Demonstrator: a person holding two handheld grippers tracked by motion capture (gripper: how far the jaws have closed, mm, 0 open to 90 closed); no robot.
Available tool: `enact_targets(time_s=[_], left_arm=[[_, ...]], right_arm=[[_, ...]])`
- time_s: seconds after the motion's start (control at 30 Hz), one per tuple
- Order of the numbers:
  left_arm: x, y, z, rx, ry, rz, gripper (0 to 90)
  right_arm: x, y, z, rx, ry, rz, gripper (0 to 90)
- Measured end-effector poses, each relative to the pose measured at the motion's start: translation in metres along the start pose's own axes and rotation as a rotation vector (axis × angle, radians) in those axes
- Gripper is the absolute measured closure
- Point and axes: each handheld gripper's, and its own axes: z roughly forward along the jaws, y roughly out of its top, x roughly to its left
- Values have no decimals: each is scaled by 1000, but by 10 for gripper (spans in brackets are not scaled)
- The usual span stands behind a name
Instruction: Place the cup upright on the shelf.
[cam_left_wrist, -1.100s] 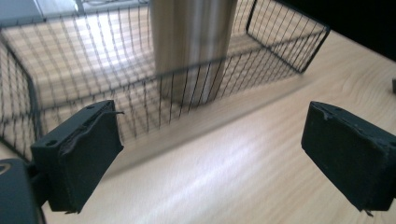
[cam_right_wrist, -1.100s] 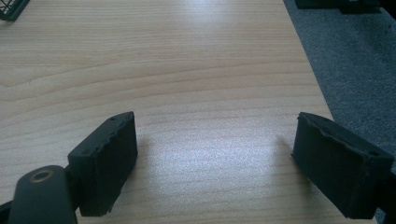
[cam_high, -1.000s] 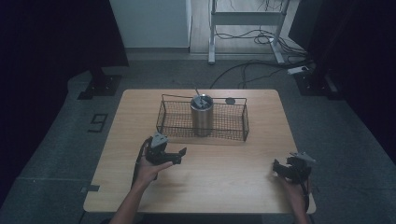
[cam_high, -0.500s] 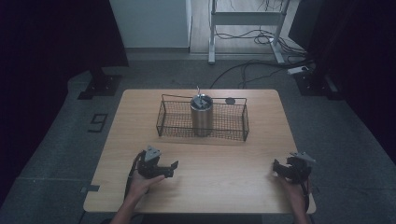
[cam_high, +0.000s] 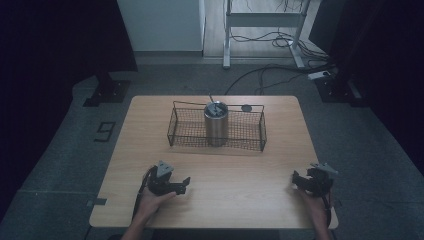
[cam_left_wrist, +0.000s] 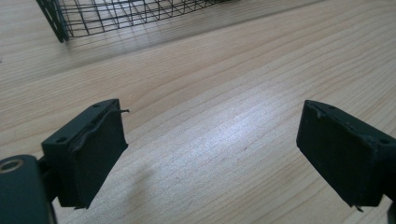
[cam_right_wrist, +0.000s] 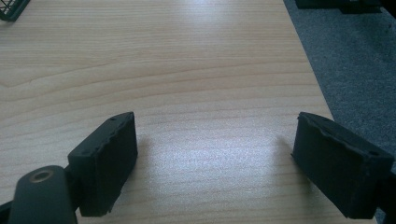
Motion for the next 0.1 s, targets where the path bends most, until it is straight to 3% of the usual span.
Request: enact_targets(time_s=[0.1], left_arm=[[0,-1,2,8,4,-7,90]], right_arm=[[0,0,0,0,0,0,137]])
